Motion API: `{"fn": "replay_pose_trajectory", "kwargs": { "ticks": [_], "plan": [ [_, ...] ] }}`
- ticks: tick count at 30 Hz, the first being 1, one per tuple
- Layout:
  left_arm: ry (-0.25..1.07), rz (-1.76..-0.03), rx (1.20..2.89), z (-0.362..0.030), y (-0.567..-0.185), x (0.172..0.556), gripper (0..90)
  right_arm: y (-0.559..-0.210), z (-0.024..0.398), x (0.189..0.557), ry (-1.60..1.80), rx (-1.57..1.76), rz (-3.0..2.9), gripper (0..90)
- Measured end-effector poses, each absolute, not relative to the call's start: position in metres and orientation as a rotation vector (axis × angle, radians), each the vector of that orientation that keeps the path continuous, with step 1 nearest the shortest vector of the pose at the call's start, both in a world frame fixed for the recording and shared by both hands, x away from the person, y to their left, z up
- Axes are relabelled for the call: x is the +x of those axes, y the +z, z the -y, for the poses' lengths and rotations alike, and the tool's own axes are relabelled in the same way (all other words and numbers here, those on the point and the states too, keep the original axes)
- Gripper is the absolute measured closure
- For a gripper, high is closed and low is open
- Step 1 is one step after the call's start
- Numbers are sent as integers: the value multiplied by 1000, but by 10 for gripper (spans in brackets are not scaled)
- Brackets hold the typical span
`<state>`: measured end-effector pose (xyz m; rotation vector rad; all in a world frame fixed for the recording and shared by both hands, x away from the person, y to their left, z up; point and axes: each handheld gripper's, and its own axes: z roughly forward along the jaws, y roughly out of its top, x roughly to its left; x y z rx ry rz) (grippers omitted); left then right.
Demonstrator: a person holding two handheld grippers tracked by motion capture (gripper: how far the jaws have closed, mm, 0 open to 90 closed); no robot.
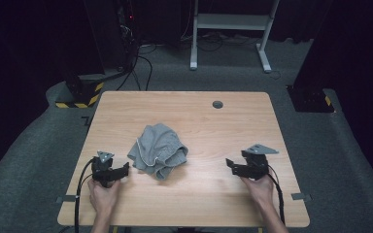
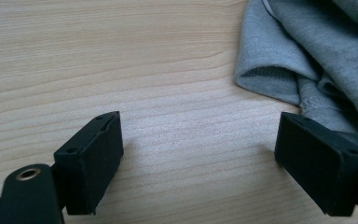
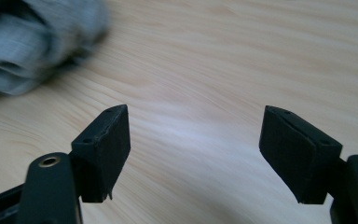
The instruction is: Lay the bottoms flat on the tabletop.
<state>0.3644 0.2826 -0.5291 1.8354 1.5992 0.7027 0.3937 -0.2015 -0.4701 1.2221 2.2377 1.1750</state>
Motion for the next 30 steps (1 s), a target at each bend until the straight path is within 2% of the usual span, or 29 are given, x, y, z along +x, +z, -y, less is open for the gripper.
{"fn": "replay_pose_trajectory", "kwargs": {
  "ticks": [2,8,14,22,24,25,26,27,28,29,30],
  "plan": [
    [702,-1599,1836,-283,-529,364,156,-464,166,401,1240,1118,-2315,232],
    [702,-1599,1836,-283,-529,364,156,-471,103,411,1301,956,-2457,214],
    [698,-1593,1839,-282,-529,364,149,-484,83,415,1403,973,-2494,188],
    [692,-1585,1844,-281,-529,364,148,-490,66,422,1394,975,-2515,208],
    [690,-1582,1846,-281,-529,364,148,-494,63,423,1392,979,-2511,352],
    [690,-1582,1846,-281,-529,364,148,-494,63,423,1392,979,-2511,352],
    [688,-1579,1848,-281,-529,364,148,-495,63,424,1393,984,-2512,416],
    [689,-1575,1851,-281,-529,364,149,-495,63,424,1395,981,-2514,521],
    [689,-1573,1856,-281,-529,364,150,-495,65,426,1393,984,-2529,662],
    [689,-1573,1856,-281,-529,364,151,-495,65,426,1393,984,-2529,662],
    [690,-1571,1855,-281,-529,364,151,-495,67,428,1394,987,-2542,714]
  ]
}}
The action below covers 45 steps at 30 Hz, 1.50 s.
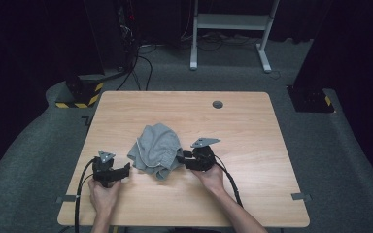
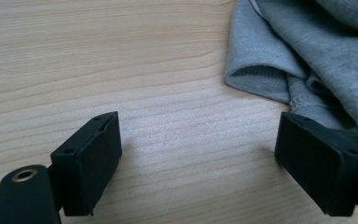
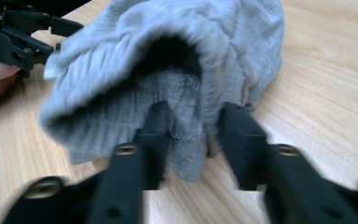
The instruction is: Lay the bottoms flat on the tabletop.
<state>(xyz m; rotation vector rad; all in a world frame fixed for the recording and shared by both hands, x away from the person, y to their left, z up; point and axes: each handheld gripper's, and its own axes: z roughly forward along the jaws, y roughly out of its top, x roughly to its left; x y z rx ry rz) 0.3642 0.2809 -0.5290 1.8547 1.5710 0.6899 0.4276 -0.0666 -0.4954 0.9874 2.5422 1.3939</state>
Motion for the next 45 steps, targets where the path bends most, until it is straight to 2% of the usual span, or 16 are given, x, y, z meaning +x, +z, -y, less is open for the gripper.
{"fn": "replay_pose_trajectory", "kwargs": {
  "ticks": [2,5,9,12,19,24,28,34,39,45],
  "plan": [
    [690,-1571,1855,-281,-529,364,151,-494,72,428,1394,965,-2541,800],
    [689,-1570,1855,-281,-529,364,150,-490,77,426,1388,957,-2528,819],
    [684,-1557,1861,-280,-529,364,154,-488,87,429,1380,978,-2494,822],
    [679,-1530,1867,-279,-529,363,219,-488,102,433,1371,1020,-2461,823],
    [667,-1509,1880,-277,-529,364,198,-483,138,437,1342,1067,-2398,824],
    [667,-1500,1882,-274,-528,364,231,-481,157,439,1317,1099,-2375,823],
    [660,-1492,1889,-274,-528,364,216,-478,165,438,1305,1108,-2364,823],
    [634,-1457,1893,-269,-528,363,249,-474,175,437,1286,1125,-2342,819],
    [625,-1398,1886,-257,-523,360,248,-476,186,445,1249,1159,-2335,815],
    [617,-1265,1951,-224,-510,367,240,-479,193,449,1233,1192,-2317,806]
  ]
}}
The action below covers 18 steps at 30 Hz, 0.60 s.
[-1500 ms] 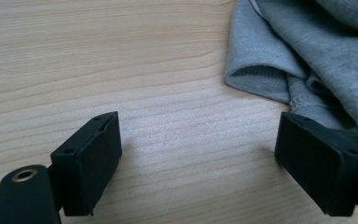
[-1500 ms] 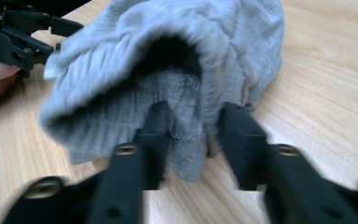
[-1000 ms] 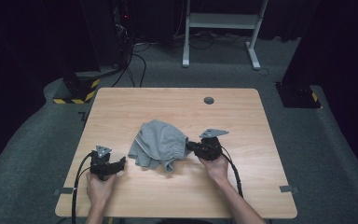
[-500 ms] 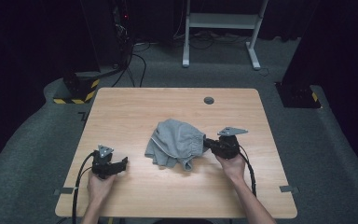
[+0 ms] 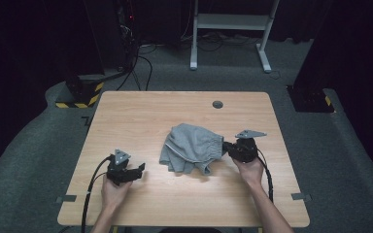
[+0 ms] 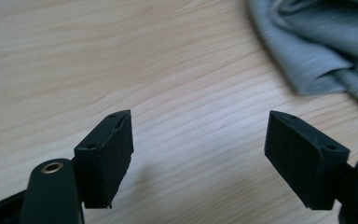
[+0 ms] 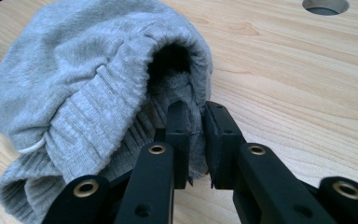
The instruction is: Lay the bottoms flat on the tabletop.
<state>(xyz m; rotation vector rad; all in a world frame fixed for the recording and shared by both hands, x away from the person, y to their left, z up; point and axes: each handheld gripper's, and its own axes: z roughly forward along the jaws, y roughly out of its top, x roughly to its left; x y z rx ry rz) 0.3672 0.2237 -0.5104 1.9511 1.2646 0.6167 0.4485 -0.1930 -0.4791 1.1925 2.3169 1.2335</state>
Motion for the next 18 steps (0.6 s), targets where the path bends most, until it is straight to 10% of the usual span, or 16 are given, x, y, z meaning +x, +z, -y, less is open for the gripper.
{"fn": "replay_pose_trajectory", "kwargs": {
  "ticks": [8,18],
  "plan": [
    [600,-1090,1993,-178,-494,379,216,-479,197,443,1219,1259,-2244,568],
    [542,-934,2066,-137,-478,385,213,-472,201,395,1297,1220,-2290,556]
  ]
}}
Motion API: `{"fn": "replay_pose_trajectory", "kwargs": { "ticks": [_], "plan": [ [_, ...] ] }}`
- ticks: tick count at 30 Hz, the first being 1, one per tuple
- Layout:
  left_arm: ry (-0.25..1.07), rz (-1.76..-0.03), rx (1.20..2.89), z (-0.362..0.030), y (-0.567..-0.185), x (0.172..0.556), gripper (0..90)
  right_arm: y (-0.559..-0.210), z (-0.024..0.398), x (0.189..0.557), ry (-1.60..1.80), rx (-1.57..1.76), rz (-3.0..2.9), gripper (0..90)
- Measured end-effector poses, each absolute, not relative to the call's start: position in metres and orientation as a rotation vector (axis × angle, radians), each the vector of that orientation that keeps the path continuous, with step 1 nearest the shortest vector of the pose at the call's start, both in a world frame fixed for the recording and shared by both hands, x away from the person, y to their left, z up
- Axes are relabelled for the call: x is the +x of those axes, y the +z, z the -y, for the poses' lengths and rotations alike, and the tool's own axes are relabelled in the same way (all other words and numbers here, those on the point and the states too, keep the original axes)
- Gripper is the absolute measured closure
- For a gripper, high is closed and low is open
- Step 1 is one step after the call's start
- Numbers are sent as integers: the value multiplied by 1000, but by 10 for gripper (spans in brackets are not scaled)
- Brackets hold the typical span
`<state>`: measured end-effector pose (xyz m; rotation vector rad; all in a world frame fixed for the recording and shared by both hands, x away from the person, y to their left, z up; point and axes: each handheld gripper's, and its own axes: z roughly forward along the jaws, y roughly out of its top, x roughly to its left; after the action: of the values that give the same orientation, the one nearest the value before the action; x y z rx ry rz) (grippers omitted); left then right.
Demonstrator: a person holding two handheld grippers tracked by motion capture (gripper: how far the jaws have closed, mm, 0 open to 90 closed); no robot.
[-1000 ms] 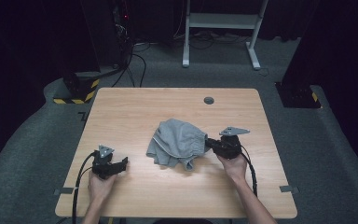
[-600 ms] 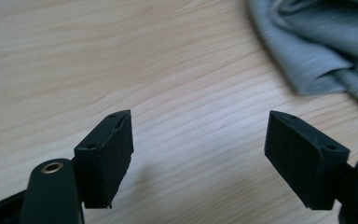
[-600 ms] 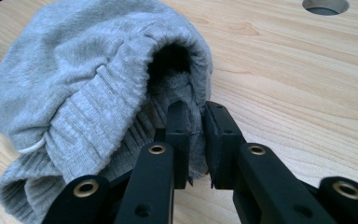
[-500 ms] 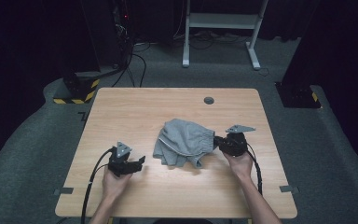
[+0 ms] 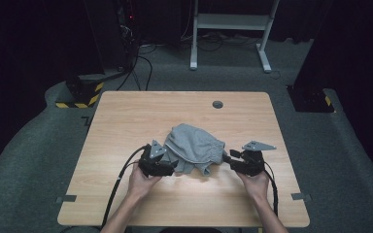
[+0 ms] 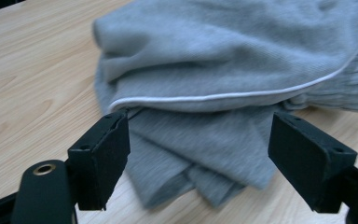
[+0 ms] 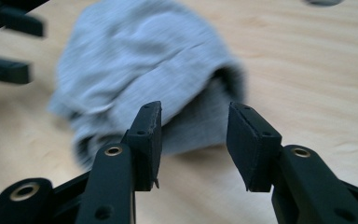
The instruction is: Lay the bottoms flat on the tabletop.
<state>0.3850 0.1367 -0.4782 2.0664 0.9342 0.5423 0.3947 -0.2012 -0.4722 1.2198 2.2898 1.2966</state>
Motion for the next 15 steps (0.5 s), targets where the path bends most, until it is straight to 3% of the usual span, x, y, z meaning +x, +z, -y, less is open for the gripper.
{"fn": "replay_pose_trajectory", "kwargs": {
  "ticks": [7,15],
  "plan": [
    [552,-821,2140,-110,-473,377,232,-483,179,369,1322,1164,-2389,526],
    [578,-780,2188,-87,-474,384,238,-494,158,364,1280,1175,-2387,477]
  ]
}}
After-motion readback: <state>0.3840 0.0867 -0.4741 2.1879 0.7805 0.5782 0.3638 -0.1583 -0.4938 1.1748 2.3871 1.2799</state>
